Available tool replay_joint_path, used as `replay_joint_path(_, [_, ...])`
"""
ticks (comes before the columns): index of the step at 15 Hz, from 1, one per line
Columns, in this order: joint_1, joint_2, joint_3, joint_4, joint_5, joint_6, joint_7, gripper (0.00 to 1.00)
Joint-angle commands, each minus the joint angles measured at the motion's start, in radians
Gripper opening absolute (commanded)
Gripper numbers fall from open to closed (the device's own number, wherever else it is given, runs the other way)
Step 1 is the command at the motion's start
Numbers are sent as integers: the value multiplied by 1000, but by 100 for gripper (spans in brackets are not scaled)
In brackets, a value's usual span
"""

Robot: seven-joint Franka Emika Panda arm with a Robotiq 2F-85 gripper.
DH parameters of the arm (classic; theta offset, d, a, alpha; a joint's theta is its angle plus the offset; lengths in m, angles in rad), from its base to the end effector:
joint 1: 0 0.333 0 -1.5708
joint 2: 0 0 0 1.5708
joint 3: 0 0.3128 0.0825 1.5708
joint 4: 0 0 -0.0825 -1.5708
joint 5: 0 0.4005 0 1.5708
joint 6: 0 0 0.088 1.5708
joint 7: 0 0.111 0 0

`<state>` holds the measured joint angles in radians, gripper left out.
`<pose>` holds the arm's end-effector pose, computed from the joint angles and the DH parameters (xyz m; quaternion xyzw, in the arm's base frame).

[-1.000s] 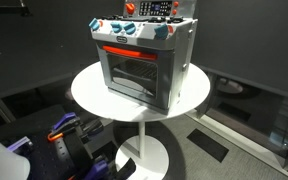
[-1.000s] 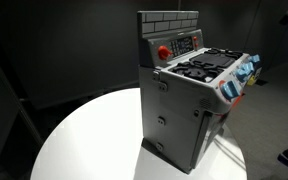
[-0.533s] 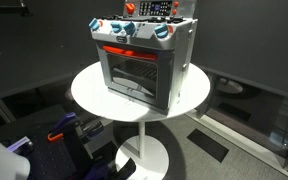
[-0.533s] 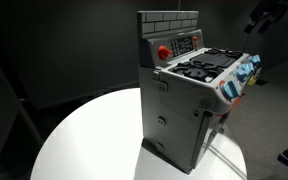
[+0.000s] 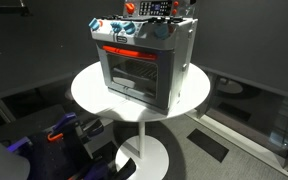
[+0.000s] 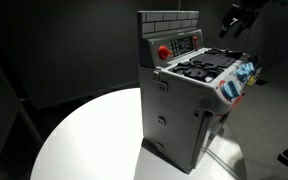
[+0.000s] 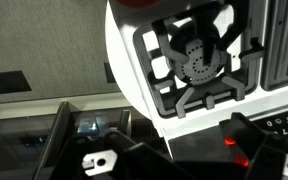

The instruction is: Push the top orange button on the right side of the stove button display

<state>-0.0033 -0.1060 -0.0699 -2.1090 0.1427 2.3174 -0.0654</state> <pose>0.5640 -0.0391 0.4817 -0.9848 0.0439 -0.1599 0.0520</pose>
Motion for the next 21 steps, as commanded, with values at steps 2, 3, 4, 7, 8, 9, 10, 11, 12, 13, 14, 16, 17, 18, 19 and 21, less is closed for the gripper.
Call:
replay_joint_path(2, [0,103,28,121,7,-12,38,100])
replay_joint_path(3, [0,119,33,138,8,-14,39,100])
replay_joint_path(4, [0,133,38,154,7,-16,44,100])
replay_joint_path(7, [0,173,49,198,5,-18,55,100])
replay_joint_path(8, [0,185,52,212,6,-21,56,100])
replay_joint_path(9, [0,196,54,225,3,-22,62,100])
replay_joint_path(10, [0,208,56,239,4,-24,65,100])
replay_joint_path(11, [0,219,58,252,3,-26,68,100])
replay_joint_path(12, [0,231,60,265,6,-28,69,100])
replay_joint_path(13, [0,242,61,276,4,-29,71,100])
replay_joint_path(14, [0,252,62,288,3,-31,71,100])
replay_joint_path(16, [0,273,65,310,6,-33,69,100])
replay_joint_path(17, [0,284,66,322,5,-36,70,100])
replay_joint_path(18, [0,292,67,331,5,-37,71,100])
replay_joint_path(19, [0,299,67,340,4,-42,72,100])
replay_joint_path(21, [-2,302,66,349,7,-59,68,100])
